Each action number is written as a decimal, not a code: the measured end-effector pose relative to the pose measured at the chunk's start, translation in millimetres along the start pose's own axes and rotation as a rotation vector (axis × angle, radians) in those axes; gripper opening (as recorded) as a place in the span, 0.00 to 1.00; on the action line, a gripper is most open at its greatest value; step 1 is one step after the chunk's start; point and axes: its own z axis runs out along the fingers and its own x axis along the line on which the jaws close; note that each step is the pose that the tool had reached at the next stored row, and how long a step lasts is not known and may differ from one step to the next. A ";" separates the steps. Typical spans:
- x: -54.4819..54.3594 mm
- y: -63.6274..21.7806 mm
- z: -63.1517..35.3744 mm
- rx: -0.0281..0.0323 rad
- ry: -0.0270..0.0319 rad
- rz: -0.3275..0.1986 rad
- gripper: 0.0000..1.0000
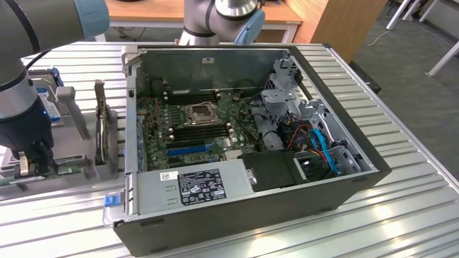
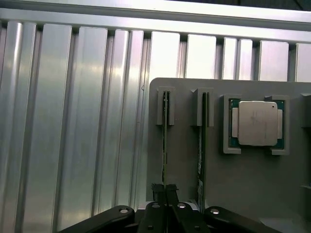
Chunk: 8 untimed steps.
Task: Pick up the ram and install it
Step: 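Pick up the ram and move it above insertion slot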
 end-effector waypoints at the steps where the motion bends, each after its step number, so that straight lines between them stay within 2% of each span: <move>1: 0.0 0.1 -1.2 0.0000 0.0000 0.000 0.12; 8: 0.2 0.6 -11.5 -0.0001 -0.0002 0.004 0.12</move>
